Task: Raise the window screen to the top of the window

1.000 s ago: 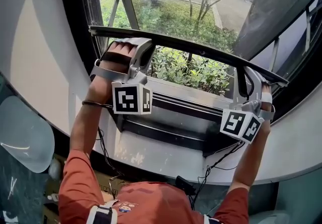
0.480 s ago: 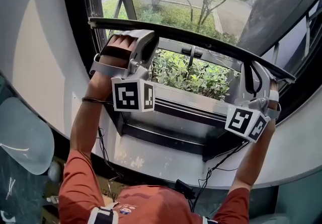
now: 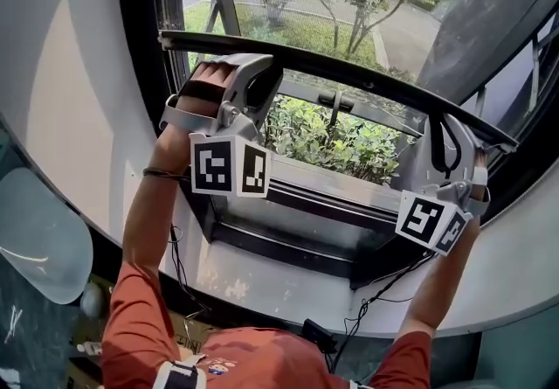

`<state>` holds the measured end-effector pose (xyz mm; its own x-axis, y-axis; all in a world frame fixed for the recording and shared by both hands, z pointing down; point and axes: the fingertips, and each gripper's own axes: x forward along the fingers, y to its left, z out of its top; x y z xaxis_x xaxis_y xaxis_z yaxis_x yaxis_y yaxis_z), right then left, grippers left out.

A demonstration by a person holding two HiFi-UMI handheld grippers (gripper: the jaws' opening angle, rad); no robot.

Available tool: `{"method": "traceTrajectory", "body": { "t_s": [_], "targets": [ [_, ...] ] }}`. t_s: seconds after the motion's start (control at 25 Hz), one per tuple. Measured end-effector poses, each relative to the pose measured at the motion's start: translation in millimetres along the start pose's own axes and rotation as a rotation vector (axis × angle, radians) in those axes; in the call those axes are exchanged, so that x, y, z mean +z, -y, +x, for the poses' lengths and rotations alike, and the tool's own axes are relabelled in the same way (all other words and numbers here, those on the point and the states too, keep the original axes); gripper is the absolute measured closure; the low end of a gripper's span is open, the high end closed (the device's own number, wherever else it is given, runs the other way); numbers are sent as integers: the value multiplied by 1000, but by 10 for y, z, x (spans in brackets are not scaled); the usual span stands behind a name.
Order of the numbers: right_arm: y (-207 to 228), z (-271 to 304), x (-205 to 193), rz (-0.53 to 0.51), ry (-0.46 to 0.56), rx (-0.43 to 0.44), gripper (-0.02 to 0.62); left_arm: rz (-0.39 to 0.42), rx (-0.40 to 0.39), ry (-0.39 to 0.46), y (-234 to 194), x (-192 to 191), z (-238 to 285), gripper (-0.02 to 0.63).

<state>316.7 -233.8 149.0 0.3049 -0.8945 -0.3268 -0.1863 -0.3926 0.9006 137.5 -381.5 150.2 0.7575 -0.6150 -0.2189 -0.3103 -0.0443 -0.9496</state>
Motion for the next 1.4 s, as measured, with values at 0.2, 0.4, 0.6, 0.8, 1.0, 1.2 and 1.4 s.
{"method": "traceTrajectory", "body": {
  "t_s": [0.2,0.4,0.6,0.8,1.0,1.2,1.4],
  "targets": [
    [104,26,29,-14,4,-19,528,51,33,-2,-101,40,23,549],
    [133,56,32,-19,10,-12,528,37,29,14,-142,52,54,548],
    [140,60,44,-25,23,-25,526,0,19,44,-161,48,51,546],
    [238,91,63,-15,32,-56,526,6,48,51,-246,72,74,546],
    [346,117,108,-35,38,-75,526,31,34,50,-363,100,105,546],
    [487,193,193,-52,64,-131,525,64,99,43,-537,101,127,546],
    [664,238,241,-83,60,-164,523,85,142,32,-719,159,165,546]
  ]
}}
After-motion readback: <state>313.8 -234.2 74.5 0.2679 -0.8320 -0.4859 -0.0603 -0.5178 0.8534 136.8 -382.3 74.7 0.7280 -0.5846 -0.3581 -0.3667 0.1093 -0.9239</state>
